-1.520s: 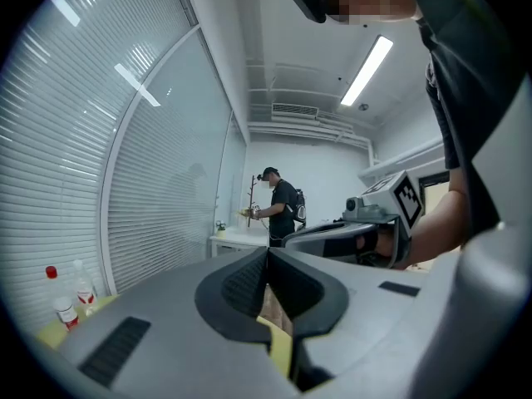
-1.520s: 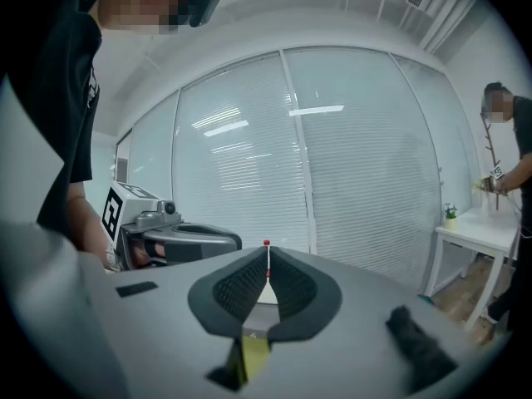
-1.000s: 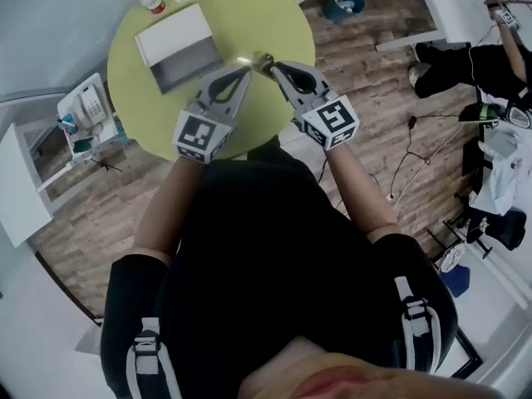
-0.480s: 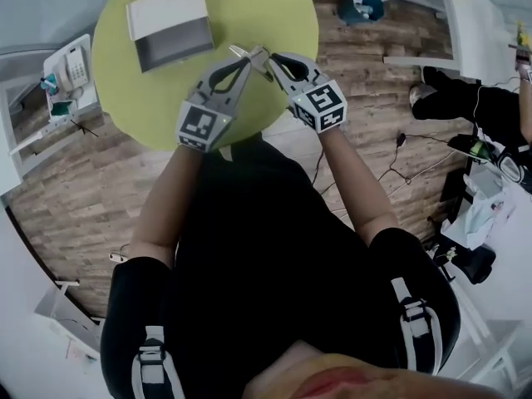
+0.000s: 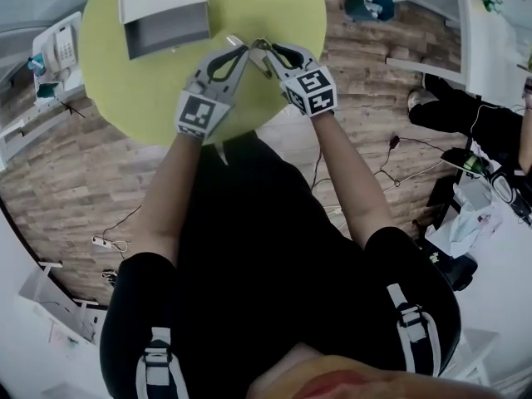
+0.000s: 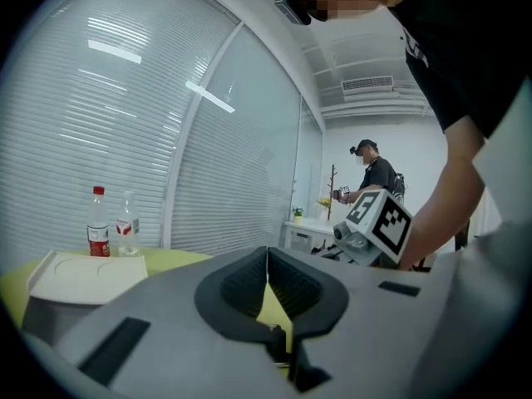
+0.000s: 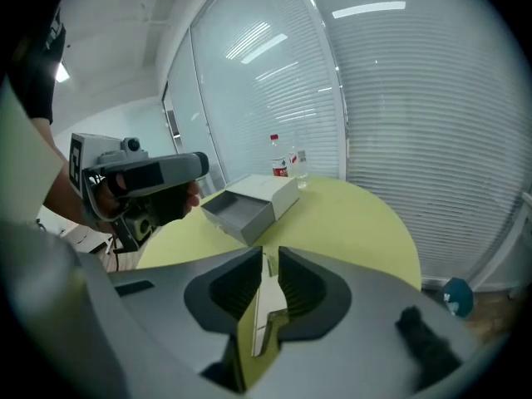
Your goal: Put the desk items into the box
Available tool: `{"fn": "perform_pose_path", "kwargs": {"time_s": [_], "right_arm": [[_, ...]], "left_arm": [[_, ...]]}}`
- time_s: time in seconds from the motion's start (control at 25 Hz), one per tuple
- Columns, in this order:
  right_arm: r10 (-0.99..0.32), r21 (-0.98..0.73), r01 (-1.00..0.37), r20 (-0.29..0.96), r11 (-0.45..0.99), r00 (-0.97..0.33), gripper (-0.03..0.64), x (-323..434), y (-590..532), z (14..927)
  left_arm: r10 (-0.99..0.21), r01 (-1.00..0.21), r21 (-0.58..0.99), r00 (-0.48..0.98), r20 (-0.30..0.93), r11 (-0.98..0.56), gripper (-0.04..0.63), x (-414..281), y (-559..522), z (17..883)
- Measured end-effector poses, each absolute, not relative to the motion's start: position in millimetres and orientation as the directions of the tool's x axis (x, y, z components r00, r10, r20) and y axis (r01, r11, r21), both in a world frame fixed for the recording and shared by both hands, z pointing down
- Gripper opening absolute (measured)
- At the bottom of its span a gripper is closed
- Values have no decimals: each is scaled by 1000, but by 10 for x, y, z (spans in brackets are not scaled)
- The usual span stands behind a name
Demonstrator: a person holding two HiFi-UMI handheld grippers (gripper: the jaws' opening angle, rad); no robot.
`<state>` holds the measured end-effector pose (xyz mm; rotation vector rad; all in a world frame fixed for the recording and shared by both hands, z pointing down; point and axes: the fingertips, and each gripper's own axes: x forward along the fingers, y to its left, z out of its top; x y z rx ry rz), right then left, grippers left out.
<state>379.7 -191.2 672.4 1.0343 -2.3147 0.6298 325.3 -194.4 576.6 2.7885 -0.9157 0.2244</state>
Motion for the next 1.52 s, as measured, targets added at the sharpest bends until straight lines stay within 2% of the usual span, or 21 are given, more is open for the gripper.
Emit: {"fn": "perform_pose_path", "kwargs": {"time_s": [0.12, 0.68, 0.92, 1.24, 1.52], "right_arm": [[-500, -179, -777, 674, 604, -544, 116, 3844, -1966, 6996], [-380, -207, -766, 771, 609, -511, 147, 3815, -1995, 7648], [-322, -236, -764, 803, 600, -501, 147, 3798, -1969, 7875], [-271, -320, -736, 783, 596, -560, 51, 3635, -1923, 7725], [-276, -284, -722, 787, 631, -552, 38, 3587, -1874, 7501]], "left_arm": [[-580, -611, 146, 788, 207, -778, 14, 3255, -1991, 5883], [-614, -637, 170, 770, 171, -752, 12, 3298, -2089, 6054], [-625, -643, 152, 765, 152, -750, 12, 3263, -2118, 6018], [-632, -649, 134, 761, 149, -749, 12, 3155, -2066, 5879], [-634, -647, 110, 762, 132, -754, 12, 3069, -2023, 5644]]}}
